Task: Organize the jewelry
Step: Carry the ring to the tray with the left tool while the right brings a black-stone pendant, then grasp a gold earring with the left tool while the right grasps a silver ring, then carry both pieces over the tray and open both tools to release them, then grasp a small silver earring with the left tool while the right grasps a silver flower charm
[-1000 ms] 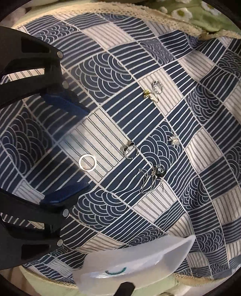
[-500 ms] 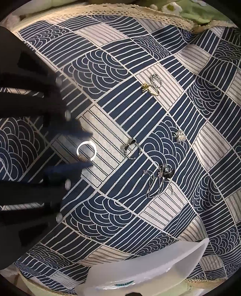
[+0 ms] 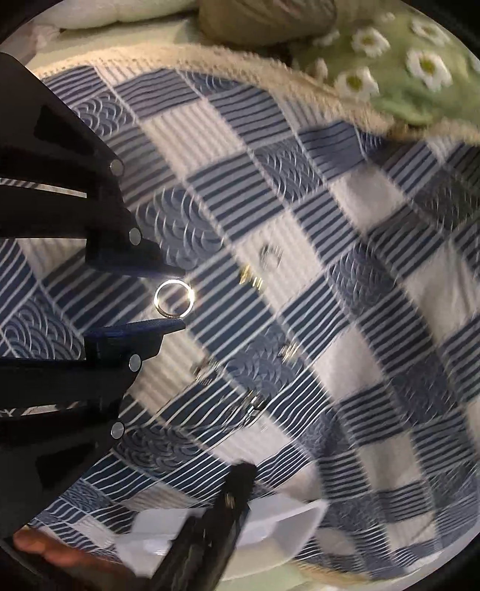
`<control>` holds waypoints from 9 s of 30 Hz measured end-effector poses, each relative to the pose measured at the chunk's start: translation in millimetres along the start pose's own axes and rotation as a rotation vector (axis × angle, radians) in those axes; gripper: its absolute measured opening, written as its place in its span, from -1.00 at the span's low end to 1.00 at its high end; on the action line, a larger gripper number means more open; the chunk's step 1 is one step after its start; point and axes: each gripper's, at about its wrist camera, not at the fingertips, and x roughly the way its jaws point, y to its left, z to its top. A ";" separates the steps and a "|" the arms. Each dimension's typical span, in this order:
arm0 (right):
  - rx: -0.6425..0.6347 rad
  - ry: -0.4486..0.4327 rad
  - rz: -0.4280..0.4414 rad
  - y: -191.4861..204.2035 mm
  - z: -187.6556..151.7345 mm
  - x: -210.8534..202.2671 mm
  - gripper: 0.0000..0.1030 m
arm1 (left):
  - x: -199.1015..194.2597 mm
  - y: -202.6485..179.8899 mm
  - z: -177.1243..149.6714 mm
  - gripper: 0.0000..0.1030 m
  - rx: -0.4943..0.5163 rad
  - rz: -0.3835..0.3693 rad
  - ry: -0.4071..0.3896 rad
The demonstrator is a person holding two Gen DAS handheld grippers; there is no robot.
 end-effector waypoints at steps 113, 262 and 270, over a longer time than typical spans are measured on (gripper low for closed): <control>-0.112 0.020 -0.048 0.3 -17.5 -23.3 0.34 | 56.6 24.4 74.2 0.03 0.004 0.008 0.015; -0.112 0.021 -0.015 63.0 31.4 39.1 0.30 | -35.3 49.1 45.5 -0.84 -0.131 -0.107 -0.056; -0.093 0.085 -0.066 69.8 42.3 91.8 -0.19 | -30.5 70.4 63.0 -0.84 -0.178 -0.128 -0.032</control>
